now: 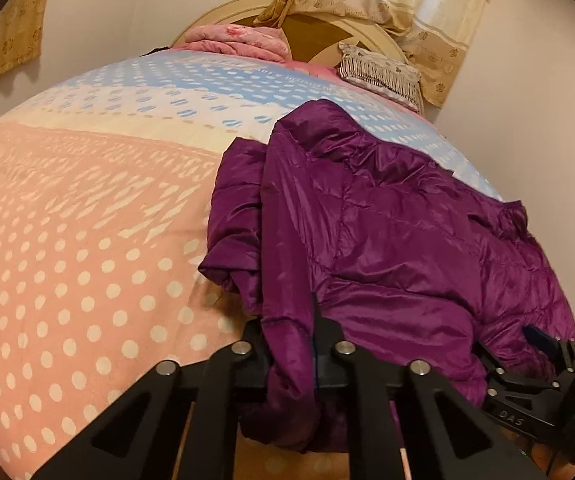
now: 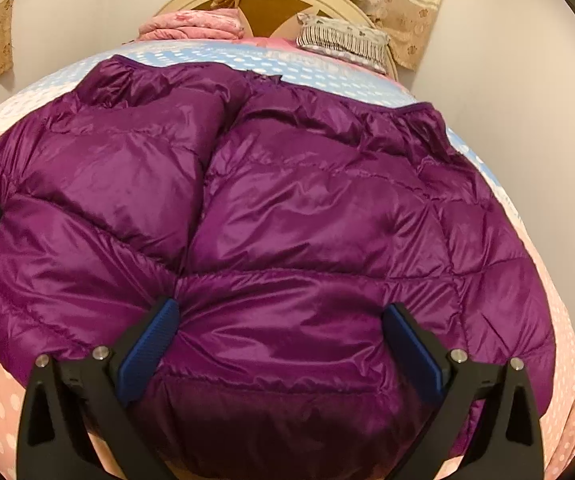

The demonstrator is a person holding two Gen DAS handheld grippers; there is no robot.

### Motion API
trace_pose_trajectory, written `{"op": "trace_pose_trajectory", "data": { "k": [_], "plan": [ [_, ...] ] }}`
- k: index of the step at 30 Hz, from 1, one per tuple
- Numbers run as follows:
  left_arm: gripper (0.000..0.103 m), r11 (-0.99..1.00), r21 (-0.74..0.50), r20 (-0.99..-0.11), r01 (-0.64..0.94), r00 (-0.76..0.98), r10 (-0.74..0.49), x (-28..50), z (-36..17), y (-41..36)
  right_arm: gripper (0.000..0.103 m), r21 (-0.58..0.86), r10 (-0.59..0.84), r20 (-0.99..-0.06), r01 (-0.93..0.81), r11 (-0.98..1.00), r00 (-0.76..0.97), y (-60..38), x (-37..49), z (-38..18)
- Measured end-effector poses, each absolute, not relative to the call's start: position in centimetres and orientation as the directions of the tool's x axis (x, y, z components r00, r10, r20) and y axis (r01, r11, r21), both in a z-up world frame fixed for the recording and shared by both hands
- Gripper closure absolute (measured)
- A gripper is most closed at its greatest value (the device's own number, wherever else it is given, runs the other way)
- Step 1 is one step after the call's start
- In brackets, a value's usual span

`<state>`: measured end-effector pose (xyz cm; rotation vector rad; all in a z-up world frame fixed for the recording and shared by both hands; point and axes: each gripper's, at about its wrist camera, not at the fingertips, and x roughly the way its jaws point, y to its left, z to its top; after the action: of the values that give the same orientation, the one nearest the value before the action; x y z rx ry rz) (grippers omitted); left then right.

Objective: Fold large clothes
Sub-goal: 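Grasp the folded jacket edge with the left gripper and lift it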

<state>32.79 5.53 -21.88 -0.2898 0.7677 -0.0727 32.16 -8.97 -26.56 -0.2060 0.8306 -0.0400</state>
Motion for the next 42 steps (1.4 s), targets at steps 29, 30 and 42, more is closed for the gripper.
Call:
{"op": "trace_pose_trajectory", "data": {
  "k": [29, 30, 42],
  "plan": [
    [0.099, 0.979, -0.202, -0.532, 0.009, 0.838, -0.117, 26.9, -10.3, 6.2, 0.0, -0.071, -0.088, -0.608, 0.057, 0.996, 0.789, -21.5, 27.7, -19.7],
    [0.099, 0.982, -0.185, -0.515, 0.038, 0.848, -0.13, 26.9, -9.3, 4.6, 0.0, -0.066, -0.114, -0.612, 0.093, 0.993, 0.782, -22.9, 27.6, -19.7],
    [0.098, 0.892, 0.11, -0.531, 0.439, 0.785, -0.321, 29.1, -8.7, -16.4, 0.0, 0.029, -0.255, -0.696, 0.382, 0.924, 0.671, -36.0, 26.2, -23.4]
  ]
}}
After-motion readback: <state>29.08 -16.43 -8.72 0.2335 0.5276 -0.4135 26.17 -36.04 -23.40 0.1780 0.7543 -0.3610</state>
